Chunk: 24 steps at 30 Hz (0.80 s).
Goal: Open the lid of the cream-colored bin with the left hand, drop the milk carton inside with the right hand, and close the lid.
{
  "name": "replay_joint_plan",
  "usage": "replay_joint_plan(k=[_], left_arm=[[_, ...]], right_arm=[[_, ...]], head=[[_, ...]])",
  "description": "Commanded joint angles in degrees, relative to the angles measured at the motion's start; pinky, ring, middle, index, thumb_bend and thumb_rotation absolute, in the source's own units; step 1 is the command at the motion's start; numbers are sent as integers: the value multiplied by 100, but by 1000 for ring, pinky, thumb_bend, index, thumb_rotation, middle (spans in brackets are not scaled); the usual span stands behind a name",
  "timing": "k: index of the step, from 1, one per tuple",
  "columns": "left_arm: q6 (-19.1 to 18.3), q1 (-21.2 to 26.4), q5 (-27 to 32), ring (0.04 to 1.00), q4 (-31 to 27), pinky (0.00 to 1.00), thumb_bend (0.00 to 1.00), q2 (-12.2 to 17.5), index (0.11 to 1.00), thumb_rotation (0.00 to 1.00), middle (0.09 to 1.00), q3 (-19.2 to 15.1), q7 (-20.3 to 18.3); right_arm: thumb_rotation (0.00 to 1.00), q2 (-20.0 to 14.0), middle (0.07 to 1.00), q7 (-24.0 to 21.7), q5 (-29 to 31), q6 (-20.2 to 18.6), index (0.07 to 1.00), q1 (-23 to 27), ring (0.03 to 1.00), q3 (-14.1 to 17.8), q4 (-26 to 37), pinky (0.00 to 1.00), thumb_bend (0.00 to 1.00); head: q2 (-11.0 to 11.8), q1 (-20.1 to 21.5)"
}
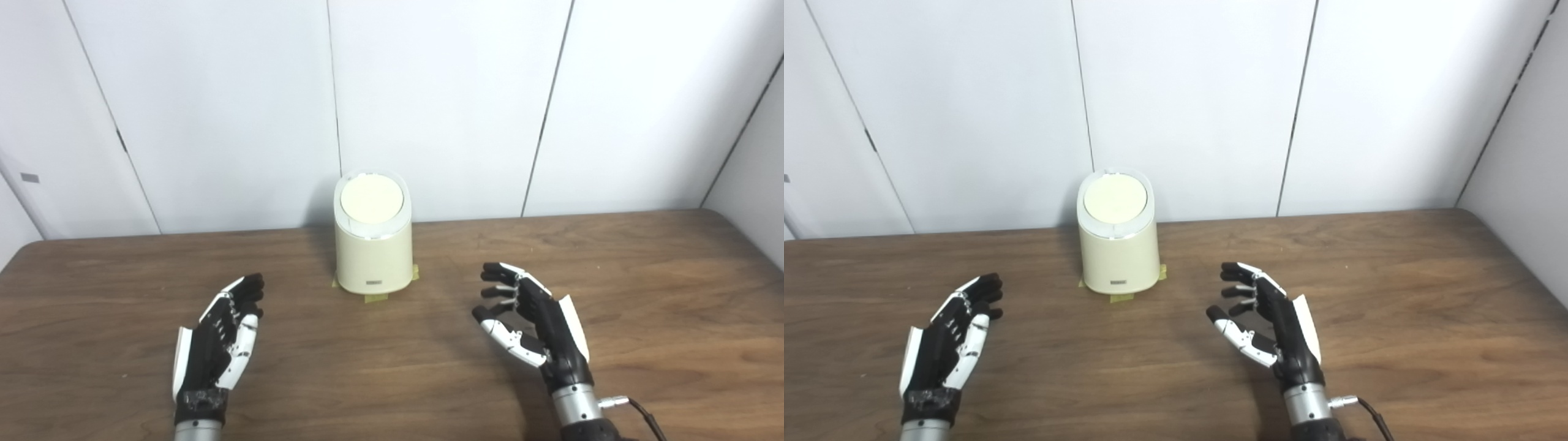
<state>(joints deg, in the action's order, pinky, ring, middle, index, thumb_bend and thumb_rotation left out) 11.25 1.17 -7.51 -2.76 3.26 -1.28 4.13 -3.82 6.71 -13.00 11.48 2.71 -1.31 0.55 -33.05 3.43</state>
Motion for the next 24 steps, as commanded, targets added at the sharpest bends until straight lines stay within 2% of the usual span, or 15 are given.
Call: replay_joint_plan(k=[1, 2, 5, 7, 10, 14, 24], left_arm=[[187, 31, -134, 793, 78, 719, 174, 2, 781, 551, 798, 21, 65], [175, 28, -132, 792, 64, 719, 175, 1, 781, 550, 798, 23, 61], [173, 29, -145, 792, 59, 718, 176, 1, 779, 554, 796, 27, 63], [184, 31, -145, 794, 70, 723, 179, 4, 780, 561, 797, 26, 64], [166, 29, -129, 797, 66, 729, 188, 6, 784, 587, 800, 25, 55], [148, 28, -145, 796, 59, 723, 188, 5, 783, 588, 802, 22, 63], [176, 23, -134, 801, 63, 730, 172, 15, 787, 574, 805, 20, 54]], right_arm=[[318, -134, 736, -2, -94, 214, 735, -3, 682, 12, -140, 557, 280], [314, -143, 741, -12, -81, 230, 736, -3, 697, 11, -146, 582, 278], [357, -152, 737, -8, -127, 149, 738, -6, 652, 12, -132, 514, 284], [375, -142, 736, 1, -123, 130, 739, -5, 657, 17, -129, 512, 290], [338, -129, 731, -4, -89, 135, 733, -2, 685, 18, -124, 557, 292], [315, -125, 730, 0, -98, 133, 731, -3, 693, 15, -124, 562, 288], [333, -136, 744, -18, -57, 177, 738, 2, 703, 13, -156, 588, 278]], head=[[-4, -3], [-9, -5], [-10, -3], [-7, -2], [-5, -1], [-7, -6], [-20, 5]])
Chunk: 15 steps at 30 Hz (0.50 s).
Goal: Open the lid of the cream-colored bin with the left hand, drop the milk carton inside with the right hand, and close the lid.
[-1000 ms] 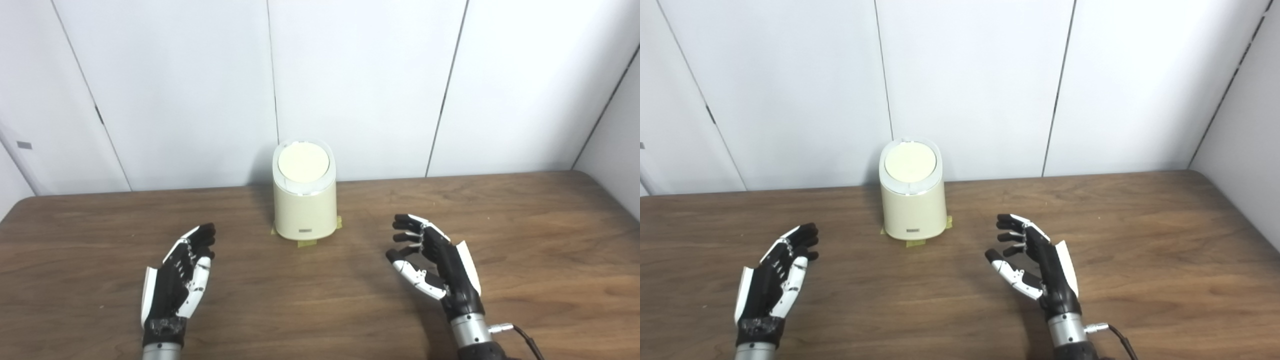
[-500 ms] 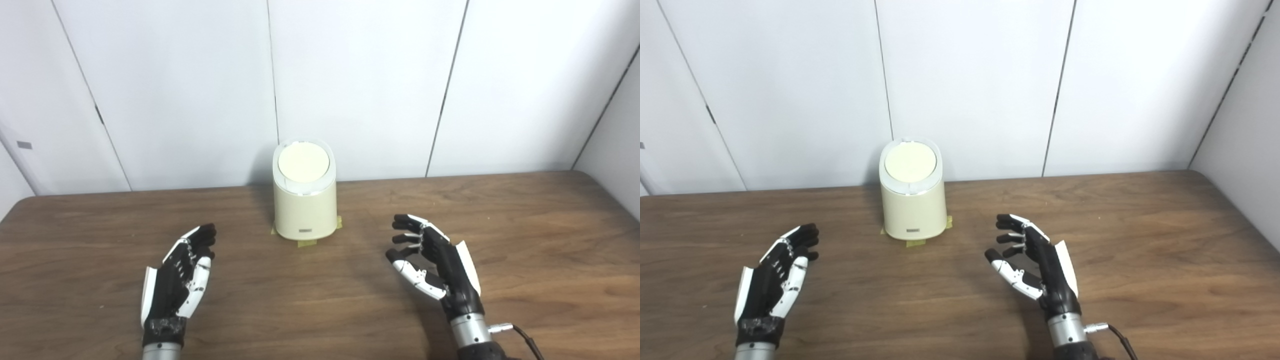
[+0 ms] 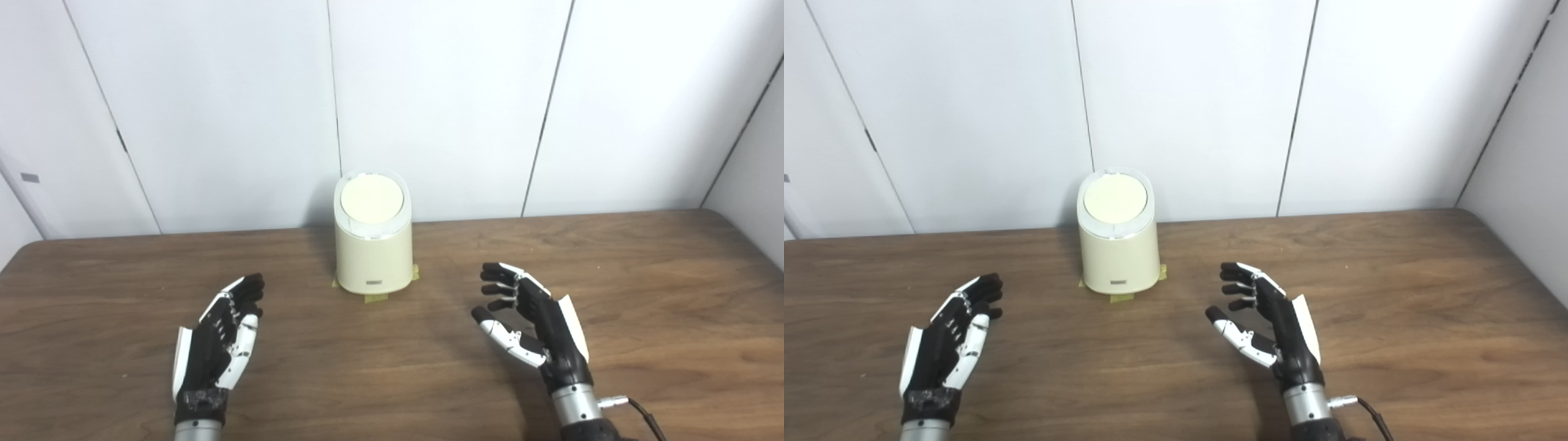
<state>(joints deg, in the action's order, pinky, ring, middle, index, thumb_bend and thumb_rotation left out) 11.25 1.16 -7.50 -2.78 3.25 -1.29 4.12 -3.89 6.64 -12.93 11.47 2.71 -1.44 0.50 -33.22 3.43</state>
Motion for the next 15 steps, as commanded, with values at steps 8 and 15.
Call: replay_joint_plan(k=[8, 15], left_arm=[[423, 58, 6, 926, 172, 884, 171, 132, 907, 854, 929, 113, -146], [503, 84, 200, 1000, 229, 1000, 184, 180, 978, 1000, 1000, 139, -285]], right_arm=[[497, -272, 884, -102, -250, 320, 848, 13, 871, -113, -170, 760, 211], [627, -290, 925, -30, -353, 388, 888, 34, 896, -156, -212, 742, 194]], head=[[-13, -8], [-9, -1]])
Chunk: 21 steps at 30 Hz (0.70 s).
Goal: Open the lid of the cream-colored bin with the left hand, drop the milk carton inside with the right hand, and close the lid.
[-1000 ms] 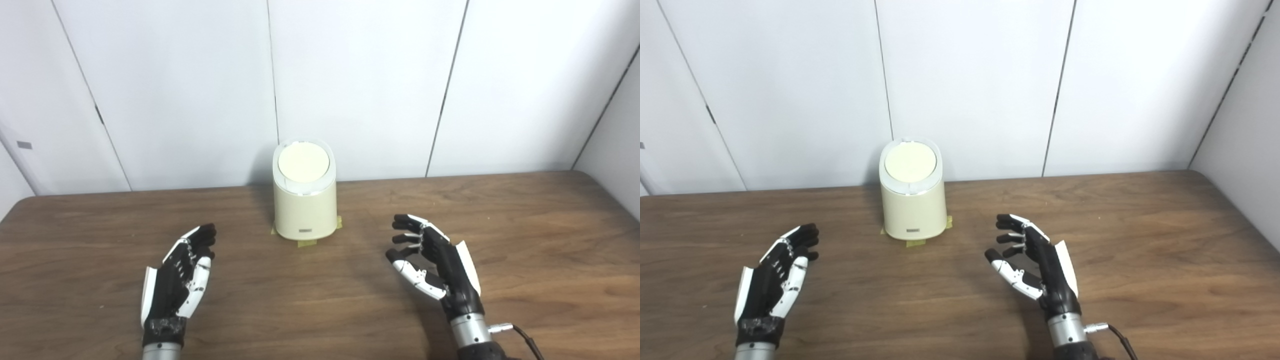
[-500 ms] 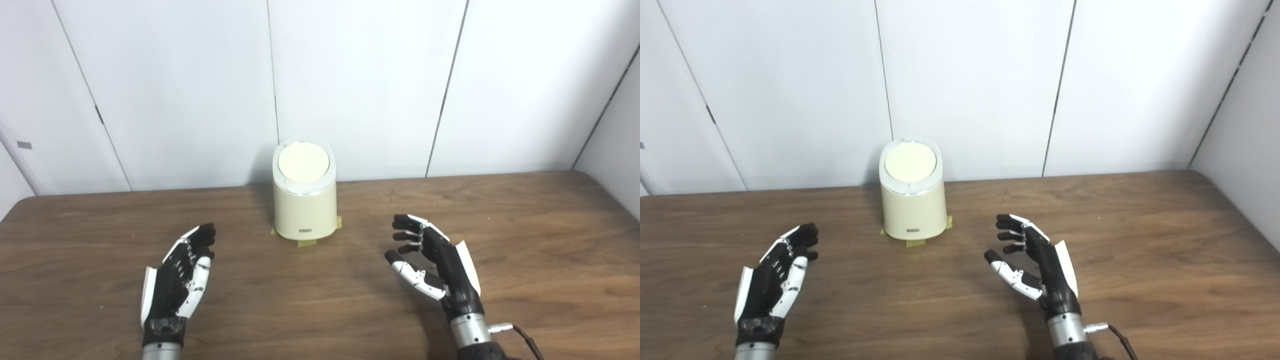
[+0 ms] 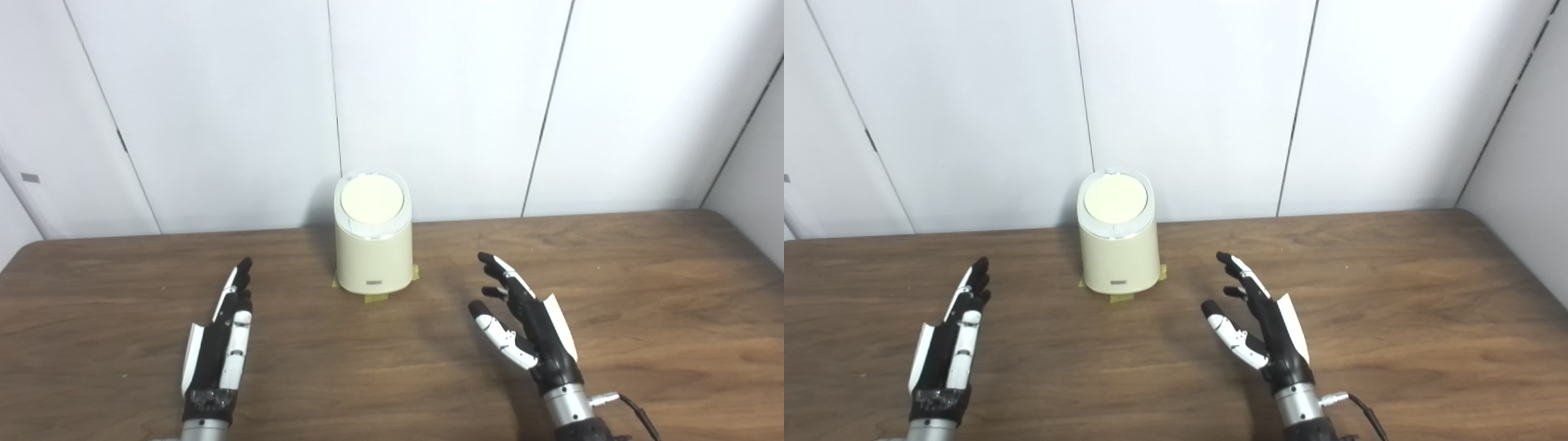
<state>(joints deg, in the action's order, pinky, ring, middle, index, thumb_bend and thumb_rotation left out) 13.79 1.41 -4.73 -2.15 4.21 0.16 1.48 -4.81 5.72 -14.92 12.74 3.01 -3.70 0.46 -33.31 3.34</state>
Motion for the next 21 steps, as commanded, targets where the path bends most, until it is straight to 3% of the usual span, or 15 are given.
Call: replay_joint_plan(k=[1, 21], left_arm=[[241, 58, -49, 1000, 168, 1000, 182, 85, 977, 1000, 1000, -10, -29], [284, 42, -105, 987, 151, 969, 185, 79, 964, 970, 989, -43, 38]], right_arm=[[635, -188, 925, 48, -130, 229, 889, -1, 896, 73, -187, 738, 196], [560, -162, 911, 20, -79, 188, 871, -18, 891, 77, -121, 758, 213]], head=[[-4, 10], [-7, 25]])
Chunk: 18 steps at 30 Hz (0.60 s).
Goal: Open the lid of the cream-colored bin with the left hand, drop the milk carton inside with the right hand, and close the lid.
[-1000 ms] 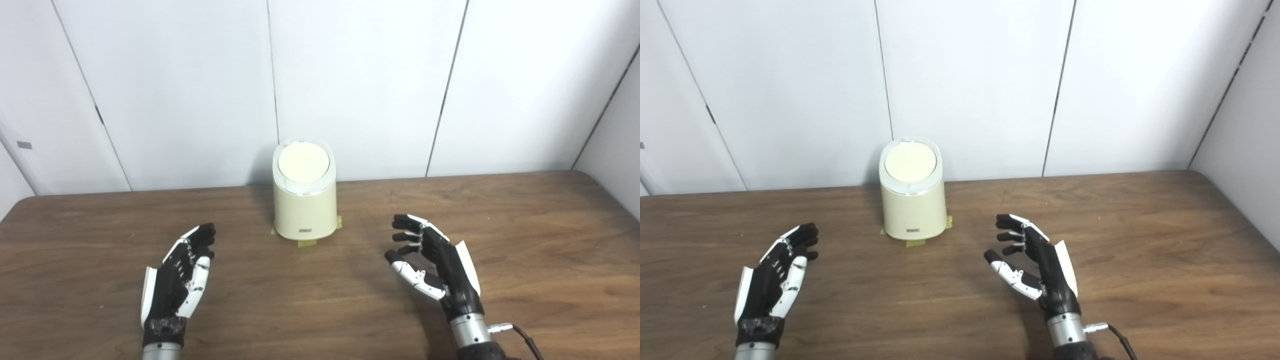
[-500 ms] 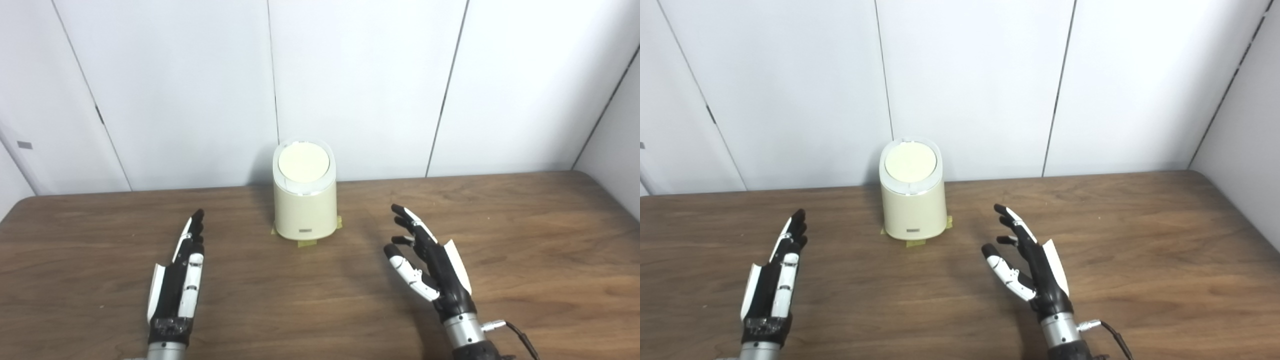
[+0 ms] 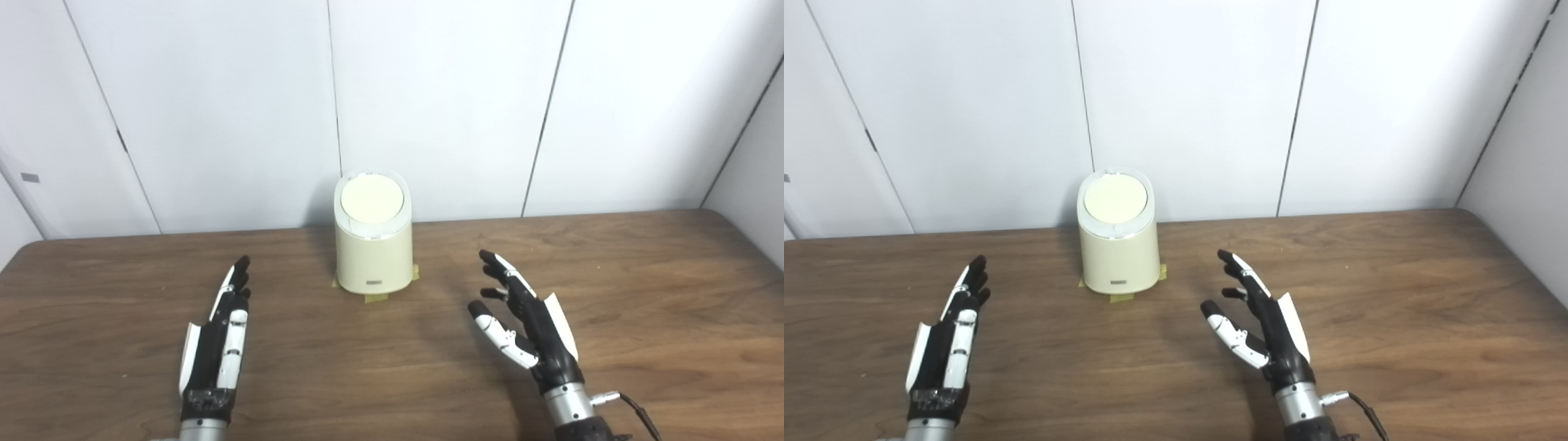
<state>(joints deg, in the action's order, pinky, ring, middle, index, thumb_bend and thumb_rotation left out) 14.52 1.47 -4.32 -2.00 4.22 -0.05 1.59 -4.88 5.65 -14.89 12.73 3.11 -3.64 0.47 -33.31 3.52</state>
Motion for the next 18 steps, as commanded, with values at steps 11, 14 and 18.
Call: replay_joint_plan(k=[11, 14, 18], left_arm=[[177, 17, -142, 989, 97, 975, 191, 88, 963, 984, 990, -22, 10], [178, 19, -118, 994, 114, 982, 193, 98, 968, 978, 995, -25, -4], [204, 20, -257, 979, 108, 952, 192, 86, 955, 963, 981, -31, 74]], right_arm=[[606, -166, 921, 76, -178, 211, 875, -24, 900, 69, -138, 766, 222], [599, -150, 930, 76, -143, 223, 874, -25, 909, 76, -136, 761, 219], [607, -158, 934, 75, -170, 227, 873, -27, 916, 67, -130, 781, 219]], head=[[-18, 17], [-20, 21], [-23, 21]])
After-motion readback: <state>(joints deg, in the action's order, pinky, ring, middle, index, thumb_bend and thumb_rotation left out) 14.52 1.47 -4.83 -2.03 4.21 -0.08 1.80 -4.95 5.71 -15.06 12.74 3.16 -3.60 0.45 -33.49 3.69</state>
